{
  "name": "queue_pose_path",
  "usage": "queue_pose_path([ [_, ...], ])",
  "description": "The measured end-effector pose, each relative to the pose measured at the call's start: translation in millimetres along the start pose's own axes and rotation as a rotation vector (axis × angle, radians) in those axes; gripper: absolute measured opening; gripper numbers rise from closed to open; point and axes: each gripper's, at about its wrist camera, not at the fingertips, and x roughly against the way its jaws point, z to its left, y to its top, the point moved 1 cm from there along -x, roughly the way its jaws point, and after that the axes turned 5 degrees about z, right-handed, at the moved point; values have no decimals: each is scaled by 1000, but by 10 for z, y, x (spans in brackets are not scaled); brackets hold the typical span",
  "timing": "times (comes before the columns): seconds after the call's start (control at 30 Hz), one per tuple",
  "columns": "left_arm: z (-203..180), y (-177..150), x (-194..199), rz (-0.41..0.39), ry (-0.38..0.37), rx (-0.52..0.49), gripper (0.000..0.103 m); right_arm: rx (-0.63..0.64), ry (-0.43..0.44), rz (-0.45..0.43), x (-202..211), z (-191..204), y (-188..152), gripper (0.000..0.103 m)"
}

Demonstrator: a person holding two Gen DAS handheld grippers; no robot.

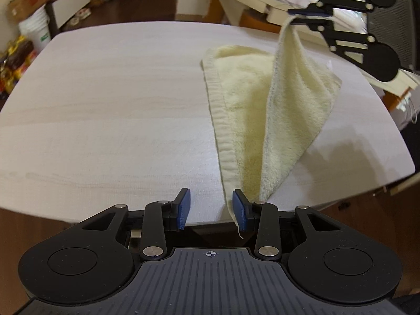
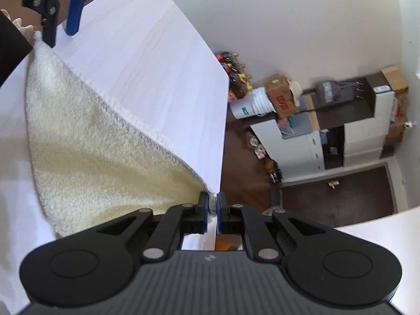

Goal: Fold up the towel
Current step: 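Carry the lifted towel corner across the towel and open the right gripper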

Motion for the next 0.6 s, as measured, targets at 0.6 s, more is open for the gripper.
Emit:
queue_pose_path([
  [0.6, 25, -42, 186, 27, -34, 40, 40, 99, 182, -28, -963, 9, 269, 8],
])
